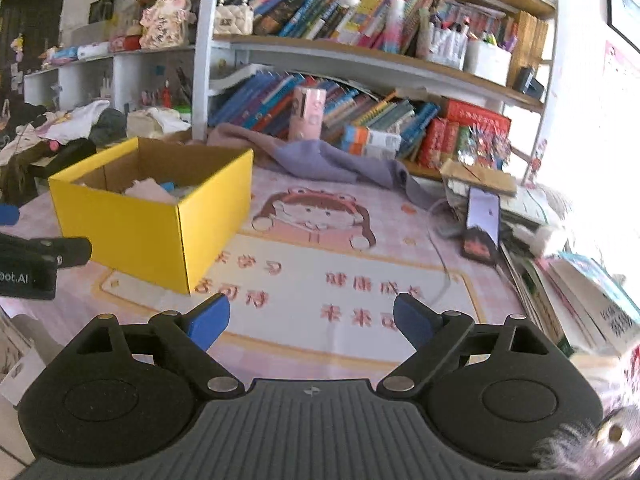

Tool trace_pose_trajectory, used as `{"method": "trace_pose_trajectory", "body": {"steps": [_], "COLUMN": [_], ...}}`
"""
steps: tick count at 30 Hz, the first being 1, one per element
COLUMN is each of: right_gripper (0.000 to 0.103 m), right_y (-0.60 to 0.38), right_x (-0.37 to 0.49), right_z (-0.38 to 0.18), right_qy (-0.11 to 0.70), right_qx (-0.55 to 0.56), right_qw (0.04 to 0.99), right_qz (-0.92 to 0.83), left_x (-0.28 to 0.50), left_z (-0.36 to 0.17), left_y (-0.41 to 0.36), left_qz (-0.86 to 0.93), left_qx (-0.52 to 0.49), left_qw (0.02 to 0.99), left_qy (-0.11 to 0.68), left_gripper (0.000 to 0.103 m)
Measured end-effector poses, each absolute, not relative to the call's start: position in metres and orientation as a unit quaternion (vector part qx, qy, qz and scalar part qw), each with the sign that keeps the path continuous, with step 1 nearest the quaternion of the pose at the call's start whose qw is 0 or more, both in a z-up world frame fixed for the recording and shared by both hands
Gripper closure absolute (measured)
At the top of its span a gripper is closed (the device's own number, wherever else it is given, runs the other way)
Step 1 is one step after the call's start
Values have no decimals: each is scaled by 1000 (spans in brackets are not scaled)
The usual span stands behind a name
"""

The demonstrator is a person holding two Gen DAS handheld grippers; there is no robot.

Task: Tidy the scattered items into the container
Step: 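Open both grippers and lift them out of the yellow box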

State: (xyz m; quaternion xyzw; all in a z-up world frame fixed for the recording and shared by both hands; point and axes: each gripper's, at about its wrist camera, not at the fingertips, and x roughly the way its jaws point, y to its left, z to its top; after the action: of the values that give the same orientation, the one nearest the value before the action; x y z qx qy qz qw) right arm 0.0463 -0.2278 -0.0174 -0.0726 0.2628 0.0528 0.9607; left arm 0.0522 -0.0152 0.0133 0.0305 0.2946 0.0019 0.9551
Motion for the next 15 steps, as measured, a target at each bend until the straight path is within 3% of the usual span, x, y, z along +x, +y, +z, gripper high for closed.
{"method": "trace_pose_trajectory", "body": {"steps": [15], "right_gripper": [5], "right_y": [-247], "right_x": [36], "right_z": [-37], "right_qy": [337], "right_qx": [-30], "right_qw": [940], "right_qz": [33], "left_x": [47], "left_z": [-6], "left_y": [-27], "left_qz": [-19], "left_qx": [34], "left_qw": [932], "left_qy": [362], "left_gripper": [1]}}
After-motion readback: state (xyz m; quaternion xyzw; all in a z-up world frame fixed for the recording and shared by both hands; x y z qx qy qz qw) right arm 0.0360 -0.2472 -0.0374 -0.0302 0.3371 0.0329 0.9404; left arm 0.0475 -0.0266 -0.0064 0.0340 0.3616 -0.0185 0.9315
